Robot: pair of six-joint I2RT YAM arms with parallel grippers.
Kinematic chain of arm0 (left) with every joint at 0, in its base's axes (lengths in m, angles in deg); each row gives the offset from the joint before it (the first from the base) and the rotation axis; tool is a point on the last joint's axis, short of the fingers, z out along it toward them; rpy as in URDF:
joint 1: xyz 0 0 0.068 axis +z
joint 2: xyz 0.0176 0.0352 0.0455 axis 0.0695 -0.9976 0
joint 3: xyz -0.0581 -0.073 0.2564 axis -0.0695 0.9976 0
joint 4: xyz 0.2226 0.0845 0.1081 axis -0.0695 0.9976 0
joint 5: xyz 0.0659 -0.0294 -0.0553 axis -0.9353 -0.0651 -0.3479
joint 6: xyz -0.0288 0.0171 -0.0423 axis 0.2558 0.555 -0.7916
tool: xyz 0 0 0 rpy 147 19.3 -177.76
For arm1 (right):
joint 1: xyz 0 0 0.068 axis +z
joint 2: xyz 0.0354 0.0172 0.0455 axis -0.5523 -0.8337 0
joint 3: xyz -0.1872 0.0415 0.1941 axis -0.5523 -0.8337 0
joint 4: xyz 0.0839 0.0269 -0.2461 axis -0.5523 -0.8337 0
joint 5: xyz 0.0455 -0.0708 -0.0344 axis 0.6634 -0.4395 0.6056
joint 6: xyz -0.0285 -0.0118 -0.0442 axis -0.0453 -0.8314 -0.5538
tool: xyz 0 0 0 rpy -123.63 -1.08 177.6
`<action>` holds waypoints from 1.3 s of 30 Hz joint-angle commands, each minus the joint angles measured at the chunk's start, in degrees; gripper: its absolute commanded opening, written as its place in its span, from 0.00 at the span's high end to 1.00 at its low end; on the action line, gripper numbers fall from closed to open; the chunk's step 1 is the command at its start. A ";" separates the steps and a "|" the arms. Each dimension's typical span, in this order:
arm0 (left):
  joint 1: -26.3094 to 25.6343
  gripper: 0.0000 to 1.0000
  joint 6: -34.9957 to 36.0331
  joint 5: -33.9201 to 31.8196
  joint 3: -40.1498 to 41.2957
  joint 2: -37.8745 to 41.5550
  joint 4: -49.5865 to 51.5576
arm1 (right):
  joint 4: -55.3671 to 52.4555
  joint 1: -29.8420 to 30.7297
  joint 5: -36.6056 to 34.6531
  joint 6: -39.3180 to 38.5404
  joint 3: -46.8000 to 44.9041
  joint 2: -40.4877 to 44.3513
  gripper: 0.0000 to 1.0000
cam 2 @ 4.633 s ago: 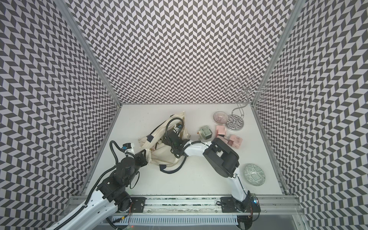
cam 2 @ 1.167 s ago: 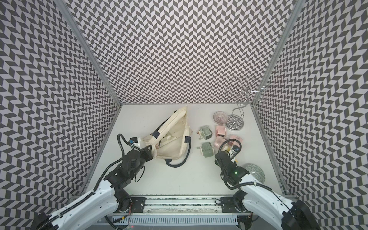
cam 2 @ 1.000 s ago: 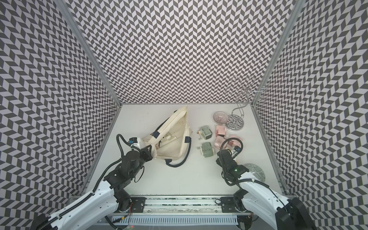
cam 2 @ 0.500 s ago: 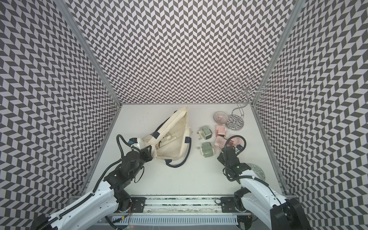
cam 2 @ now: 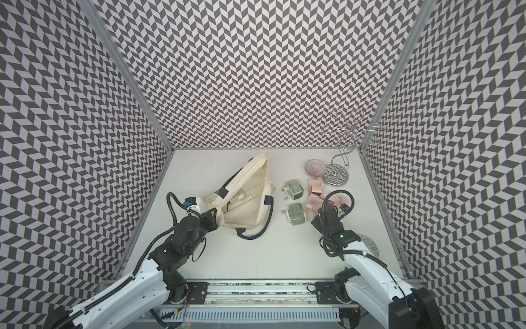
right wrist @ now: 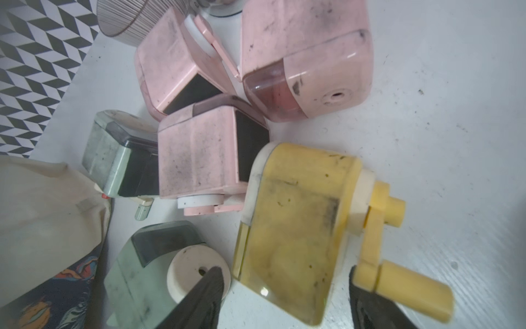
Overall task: Take out the pencil sharpeners from the tote bags
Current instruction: Place the pencil sharpener at the center of the board.
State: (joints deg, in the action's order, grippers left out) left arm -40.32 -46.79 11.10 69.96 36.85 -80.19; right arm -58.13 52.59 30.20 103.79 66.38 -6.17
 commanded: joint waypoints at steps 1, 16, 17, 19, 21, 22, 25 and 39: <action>0.24 1.00 -0.03 -0.22 0.75 -0.31 0.41 | 0.89 -1.12 -1.13 1.21 0.22 -0.34 0.30; 0.22 1.00 0.02 0.00 1.48 0.31 0.96 | 5.12 0.97 12.69 -19.18 12.80 1.27 0.30; 0.21 1.00 0.02 0.26 1.71 0.41 1.02 | 5.44 2.63 13.32 -20.05 15.12 0.50 0.33; 0.21 1.00 -0.14 0.59 2.18 0.98 1.19 | 6.90 7.64 13.76 -22.45 19.77 -1.85 0.36; 0.21 1.00 -0.25 0.81 2.87 1.73 1.36 | 9.91 14.41 14.04 -24.91 24.63 -5.34 0.40; 0.21 1.00 -0.33 0.95 3.27 2.04 1.46 | 11.90 17.05 14.95 -26.15 26.29 -7.35 0.41; 0.13 1.00 -0.34 1.35 4.78 3.35 1.91 | 15.66 24.73 17.52 -29.06 32.53 -15.85 0.46; 0.13 1.00 3.25 -0.48 7.26 8.36 3.95 | 28.33 33.31 17.61 -25.38 34.50 -47.25 0.57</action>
State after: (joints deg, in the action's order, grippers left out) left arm -40.32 -44.78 12.00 76.03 45.35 -78.81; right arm -34.51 85.75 50.94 76.84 99.78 -51.70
